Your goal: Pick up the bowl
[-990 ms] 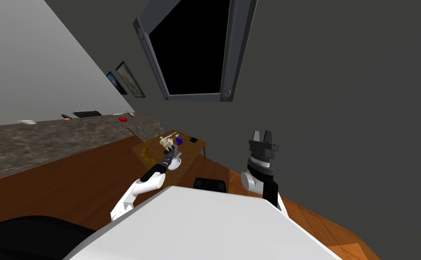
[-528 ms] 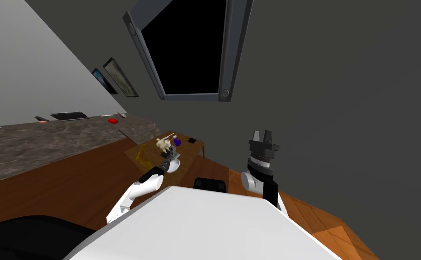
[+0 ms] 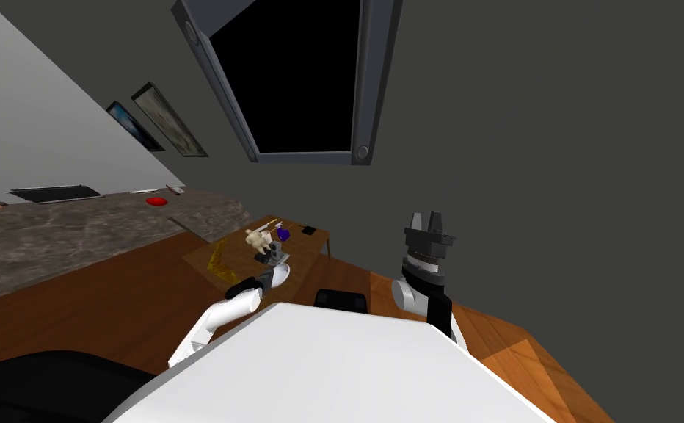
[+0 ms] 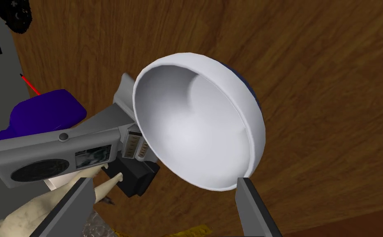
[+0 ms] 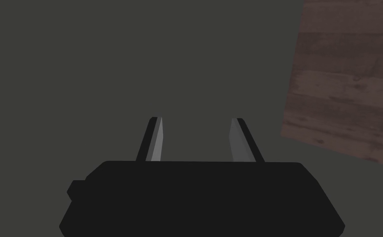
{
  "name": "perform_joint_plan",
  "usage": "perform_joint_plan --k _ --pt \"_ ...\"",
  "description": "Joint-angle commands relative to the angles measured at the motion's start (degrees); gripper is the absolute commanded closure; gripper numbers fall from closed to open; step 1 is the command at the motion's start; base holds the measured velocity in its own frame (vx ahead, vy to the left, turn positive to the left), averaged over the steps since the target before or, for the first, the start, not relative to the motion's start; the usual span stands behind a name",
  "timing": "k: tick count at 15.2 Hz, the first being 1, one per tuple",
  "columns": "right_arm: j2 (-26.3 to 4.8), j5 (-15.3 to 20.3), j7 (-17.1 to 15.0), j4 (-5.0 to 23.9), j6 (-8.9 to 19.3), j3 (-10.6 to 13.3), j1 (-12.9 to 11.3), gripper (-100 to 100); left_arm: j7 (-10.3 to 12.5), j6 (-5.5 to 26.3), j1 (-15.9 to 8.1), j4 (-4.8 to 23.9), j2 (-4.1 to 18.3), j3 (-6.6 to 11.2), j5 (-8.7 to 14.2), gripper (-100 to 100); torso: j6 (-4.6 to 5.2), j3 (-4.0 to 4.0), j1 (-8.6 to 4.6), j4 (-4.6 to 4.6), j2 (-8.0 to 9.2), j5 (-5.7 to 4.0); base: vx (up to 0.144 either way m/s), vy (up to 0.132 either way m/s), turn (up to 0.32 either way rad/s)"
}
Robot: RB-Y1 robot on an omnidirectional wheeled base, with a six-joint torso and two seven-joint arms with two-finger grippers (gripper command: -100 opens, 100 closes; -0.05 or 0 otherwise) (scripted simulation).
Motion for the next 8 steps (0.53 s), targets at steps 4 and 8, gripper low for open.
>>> perform_joint_plan --k 4,8 --pt "0.0 0.0 0.0 0.0 0.0 0.0 0.0 0 -0.02 5.43 0.51 1.57 -0.76 1.34 1.51 -100 0.01 -0.02 0.0 -0.01 -0.03 0.0 0.011 0.035 -0.105" --pt "0.0 0.0 0.0 0.0 0.0 0.0 0.0 0 0.02 10.35 0.51 3.53 -1.66 2.69 2.85 -100 0.01 -0.03 0.0 -0.01 -0.05 0.0 0.015 0.039 -0.118"
